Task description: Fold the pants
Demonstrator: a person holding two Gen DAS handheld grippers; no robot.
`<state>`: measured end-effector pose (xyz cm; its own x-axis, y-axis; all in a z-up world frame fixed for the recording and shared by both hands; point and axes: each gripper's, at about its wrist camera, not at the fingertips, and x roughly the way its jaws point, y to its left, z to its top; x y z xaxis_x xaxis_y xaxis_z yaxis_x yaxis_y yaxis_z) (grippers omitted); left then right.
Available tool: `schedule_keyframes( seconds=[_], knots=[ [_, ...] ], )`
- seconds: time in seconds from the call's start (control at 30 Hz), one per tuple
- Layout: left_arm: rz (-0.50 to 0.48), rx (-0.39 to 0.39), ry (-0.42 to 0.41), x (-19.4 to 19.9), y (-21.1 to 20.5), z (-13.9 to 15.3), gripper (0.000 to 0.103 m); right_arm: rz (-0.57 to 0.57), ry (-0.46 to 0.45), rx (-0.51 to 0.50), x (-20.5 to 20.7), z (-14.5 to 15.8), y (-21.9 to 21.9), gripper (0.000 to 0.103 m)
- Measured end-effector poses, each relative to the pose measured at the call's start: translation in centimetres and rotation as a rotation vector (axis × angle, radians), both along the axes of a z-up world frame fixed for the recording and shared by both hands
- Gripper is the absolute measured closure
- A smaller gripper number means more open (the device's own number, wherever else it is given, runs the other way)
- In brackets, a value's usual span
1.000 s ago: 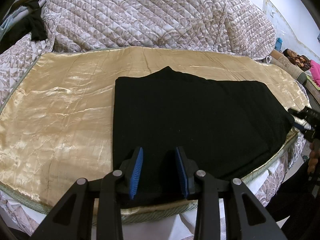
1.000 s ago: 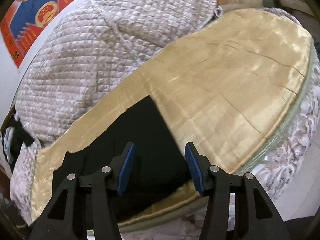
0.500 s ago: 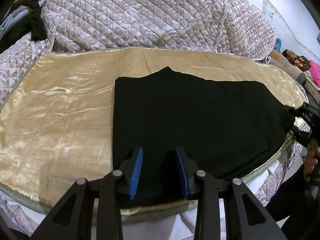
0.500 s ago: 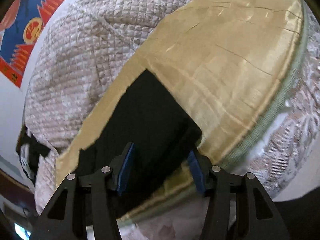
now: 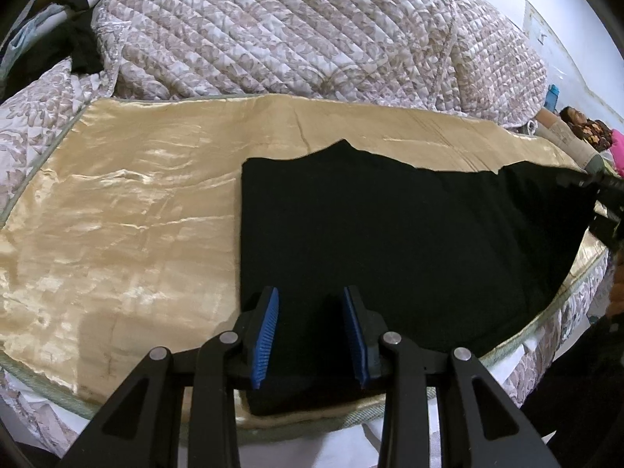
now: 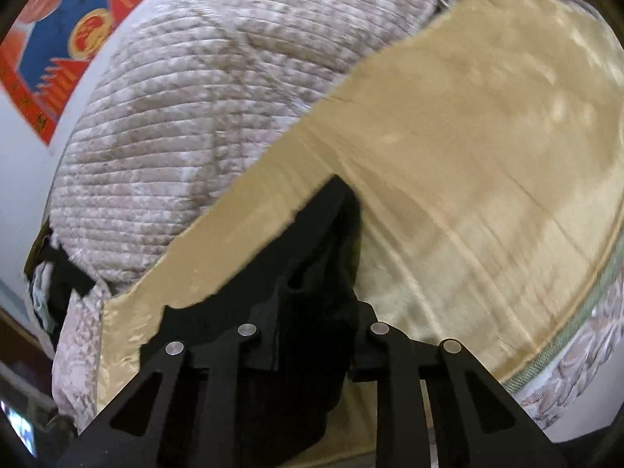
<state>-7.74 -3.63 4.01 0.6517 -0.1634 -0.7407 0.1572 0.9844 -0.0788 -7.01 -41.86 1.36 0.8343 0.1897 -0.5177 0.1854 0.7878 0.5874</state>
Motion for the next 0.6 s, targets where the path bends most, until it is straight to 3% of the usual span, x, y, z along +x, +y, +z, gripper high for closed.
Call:
schedule_keyframes(
  seconds=[0.2, 0.33, 0.47, 0.6],
  knots=[
    [0.049, -0.015, -0.009, 0.3, 1.9, 0.3, 0.067, 0.149, -0.083, -0.071, 1.2, 4.6, 5.9, 0.081],
    [0.12, -0.031, -0.007, 0.4, 4.2, 0.3, 0.067, 0.274, -0.112, -0.121, 1.9, 6.2, 11.0, 0.081],
    [0.188, -0.042, 0.003, 0.3, 6.3, 0.0, 0.067, 0.417, -0.087, -0.17, 2.8, 5.0, 17.1, 0.081],
    [0.219, -0.053, 0.008, 0.1, 7.5, -0.1, 0.067, 0.55, -0.01, -0.225, 3.4, 1.1, 22.5, 0.081]
  ],
)
